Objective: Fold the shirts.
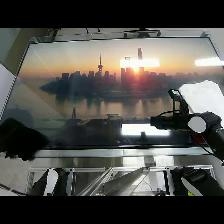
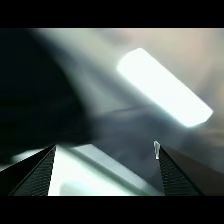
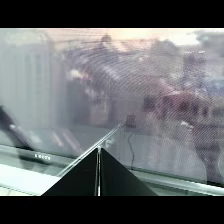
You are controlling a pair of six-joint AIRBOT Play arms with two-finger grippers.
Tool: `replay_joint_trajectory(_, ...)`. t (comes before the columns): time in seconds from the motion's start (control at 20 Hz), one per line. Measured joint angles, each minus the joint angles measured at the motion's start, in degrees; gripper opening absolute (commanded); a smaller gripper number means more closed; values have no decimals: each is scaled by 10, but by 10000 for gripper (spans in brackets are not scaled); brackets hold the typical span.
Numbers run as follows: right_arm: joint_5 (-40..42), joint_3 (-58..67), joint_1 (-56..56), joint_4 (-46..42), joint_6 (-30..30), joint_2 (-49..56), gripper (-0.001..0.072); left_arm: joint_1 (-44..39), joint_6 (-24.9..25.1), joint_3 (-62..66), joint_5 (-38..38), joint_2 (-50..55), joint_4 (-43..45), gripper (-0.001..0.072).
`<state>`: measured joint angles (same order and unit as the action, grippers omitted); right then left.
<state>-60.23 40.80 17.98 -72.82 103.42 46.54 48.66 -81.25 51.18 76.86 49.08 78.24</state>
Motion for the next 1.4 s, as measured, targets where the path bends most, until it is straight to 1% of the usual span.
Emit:
replay_joint_trajectory(0.1, 0, 0, 0, 0, 0, 0, 15, 33, -10, 2, 7, 43, 62, 720)
replay_joint_trajectory(0.2, 0, 0, 0, 0, 0, 0, 15, 63, -16, 3, 9, 89, 96, 720)
replay_joint_trajectory(0.4, 0, 0, 0, 0, 0, 0, 15, 89, -22, 4, -5, 182, 101, 720)
replay_joint_trajectory(0.6, 0, 0, 0, 0, 0, 0, 15, 75, -23, 4, -34, 261, 93, 717)
replay_joint_trajectory(0.65, 0, 0, 0, 0, 0, 0, 15, 67, -23, 4, -44, 276, 92, 671)
replay_joint_trajectory(0.7, 0, 0, 0, 0, 0, 0, 15, 61, -23, 4, -54, 287, 89, 581)
replay_joint_trajectory(0.75, 0, 0, 0, 0, 0, 0, 15, 53, -23, 4, -66, 297, 89, 455)
replay_joint_trajectory(0.85, 0, 0, 0, 0, 0, 0, 15, 43, -23, 5, -82, 308, 83, -1)
replay_joint_trajectory(0.9, 0, 0, 0, 0, 0, 0, 15, 40, -22, 5, -88, 311, 83, 23)
replay_joint_trajectory(1.05, 0, 0, 0, 0, 0, 0, 15, 34, -13, 9, -93, 318, 84, 23)
replay_joint_trajectory(1.15, 0, 0, 0, 0, 0, 0, 15, 26, -7, 23, -83, 320, 80, 21)
replay_joint_trajectory(1.2, 0, 0, 0, 0, 0, 0, 15, 19, -1, 32, -74, 319, 61, 21)
replay_joint_trajectory(1.3, 0, 0, 0, 0, 0, 0, 15, -9, 14, 59, -39, 300, -3, 21)
replay_joint_trajectory(1.4, 0, 0, 0, 0, 0, 0, 15, -61, 25, 88, -12, 266, -75, 23)
